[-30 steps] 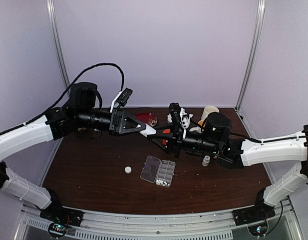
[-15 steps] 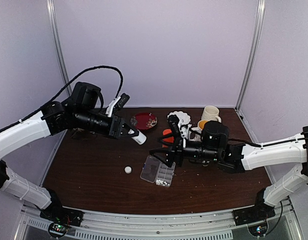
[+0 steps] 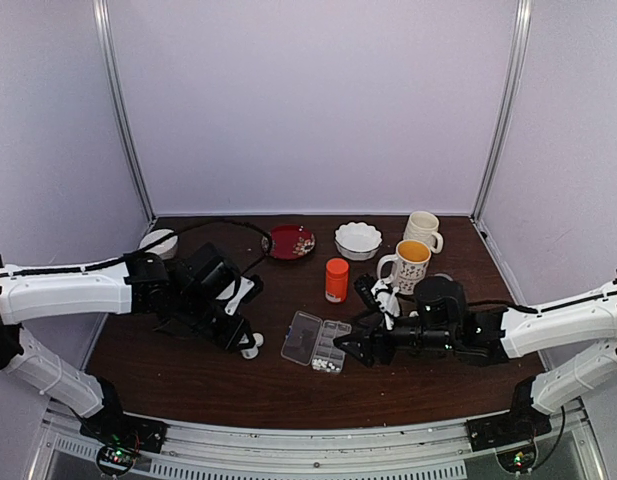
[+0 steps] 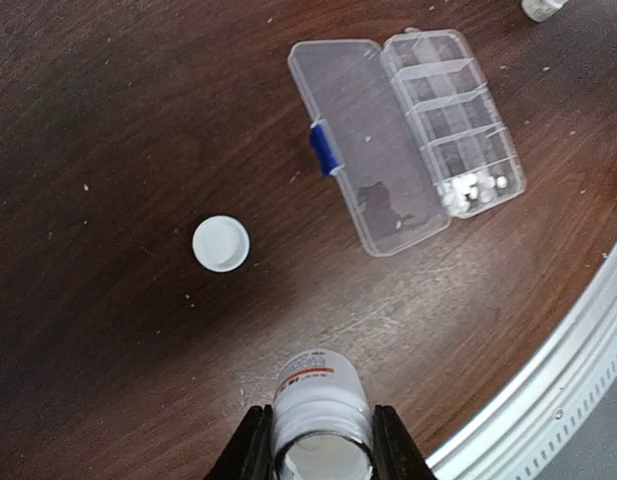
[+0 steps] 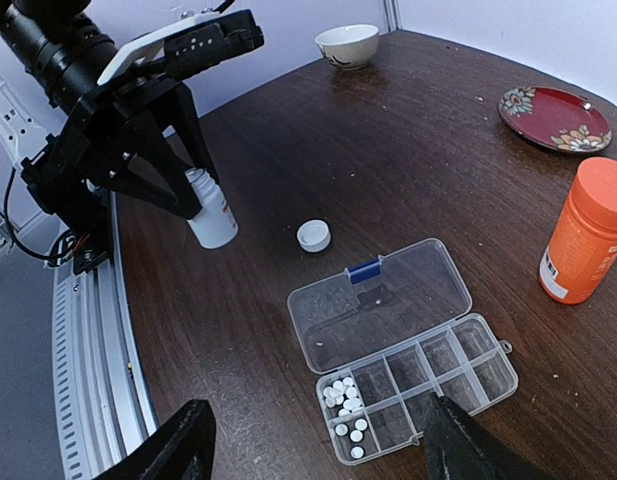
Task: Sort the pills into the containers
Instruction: Place the pill bottle at the center of the board, then pick up the lid of the pill bottle from the center of the board.
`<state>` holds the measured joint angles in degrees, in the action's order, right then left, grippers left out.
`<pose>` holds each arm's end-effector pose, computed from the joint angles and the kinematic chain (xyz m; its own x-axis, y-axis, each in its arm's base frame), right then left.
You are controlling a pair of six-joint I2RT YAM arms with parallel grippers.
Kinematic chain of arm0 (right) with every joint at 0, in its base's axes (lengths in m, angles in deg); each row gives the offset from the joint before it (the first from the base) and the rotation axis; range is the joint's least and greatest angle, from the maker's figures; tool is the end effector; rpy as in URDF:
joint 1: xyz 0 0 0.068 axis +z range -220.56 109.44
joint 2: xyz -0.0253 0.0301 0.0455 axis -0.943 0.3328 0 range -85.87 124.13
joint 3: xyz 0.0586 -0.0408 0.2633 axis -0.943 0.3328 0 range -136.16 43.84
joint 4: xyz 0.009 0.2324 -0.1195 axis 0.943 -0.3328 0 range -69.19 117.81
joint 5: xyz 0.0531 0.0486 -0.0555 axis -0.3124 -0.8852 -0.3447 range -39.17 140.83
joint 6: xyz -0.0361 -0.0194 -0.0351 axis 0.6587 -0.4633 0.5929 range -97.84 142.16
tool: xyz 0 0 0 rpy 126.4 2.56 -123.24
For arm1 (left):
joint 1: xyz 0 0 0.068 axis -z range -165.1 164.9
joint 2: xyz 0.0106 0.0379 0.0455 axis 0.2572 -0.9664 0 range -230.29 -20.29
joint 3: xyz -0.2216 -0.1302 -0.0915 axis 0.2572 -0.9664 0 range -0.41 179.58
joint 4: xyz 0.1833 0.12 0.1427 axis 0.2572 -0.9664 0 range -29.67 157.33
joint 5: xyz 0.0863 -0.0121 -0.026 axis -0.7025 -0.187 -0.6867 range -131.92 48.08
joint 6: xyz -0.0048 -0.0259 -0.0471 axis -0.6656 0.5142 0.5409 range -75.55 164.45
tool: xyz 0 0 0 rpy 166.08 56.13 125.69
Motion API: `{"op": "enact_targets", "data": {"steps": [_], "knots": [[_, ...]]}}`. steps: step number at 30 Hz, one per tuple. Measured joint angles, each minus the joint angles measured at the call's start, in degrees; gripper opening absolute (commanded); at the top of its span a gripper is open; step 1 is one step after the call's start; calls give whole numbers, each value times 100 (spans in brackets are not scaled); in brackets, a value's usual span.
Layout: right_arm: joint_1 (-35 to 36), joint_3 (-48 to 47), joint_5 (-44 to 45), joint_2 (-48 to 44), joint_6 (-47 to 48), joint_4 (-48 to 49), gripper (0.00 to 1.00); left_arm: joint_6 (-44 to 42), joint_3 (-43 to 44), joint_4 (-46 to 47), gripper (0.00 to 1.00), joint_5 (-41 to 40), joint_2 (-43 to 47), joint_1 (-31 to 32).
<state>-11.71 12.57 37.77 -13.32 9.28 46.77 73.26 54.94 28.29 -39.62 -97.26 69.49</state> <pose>0.1302 0.2310 0.2074 -0.4015 -0.2443 -0.8827 -0.8743 0.3892 0.2900 0.1518 -0.2160 0.2406 -0.8406 0.3511 -0.4124 0.4800 0.8357 -0.2669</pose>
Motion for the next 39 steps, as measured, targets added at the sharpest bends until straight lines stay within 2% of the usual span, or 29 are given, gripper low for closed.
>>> {"op": "enact_targets", "data": {"steps": [13,15,17,18,23,26,30,34,39], "knots": [[-11,-236,133,278,-105,-59,74,927,-1182,780,21,-1016,-105,424],[-11,-238,133,278,-103,-35,74,1047,-1292,964,31,-1027,-105,435],[-11,-238,133,278,-105,-22,74,1150,-1373,1104,54,-1034,-105,435],[-11,-238,133,278,-103,-7,74,1178,-1390,1137,62,-1047,-107,439],[-13,-238,133,251,-103,17,74,1390,-1397,1204,78,-1134,-125,472],[-13,-238,133,212,-98,15,74,1427,-1362,1143,82,-1150,-114,474],[-13,-238,131,173,-96,15,74,1416,-1034,793,80,-1176,50,452],[-13,-238,114,173,-111,13,74,1281,-238,332,81,-1167,-57,210],[-17,-293,142,173,-238,-9,73,907,693,-125,84,-1139,-726,-28]]}}
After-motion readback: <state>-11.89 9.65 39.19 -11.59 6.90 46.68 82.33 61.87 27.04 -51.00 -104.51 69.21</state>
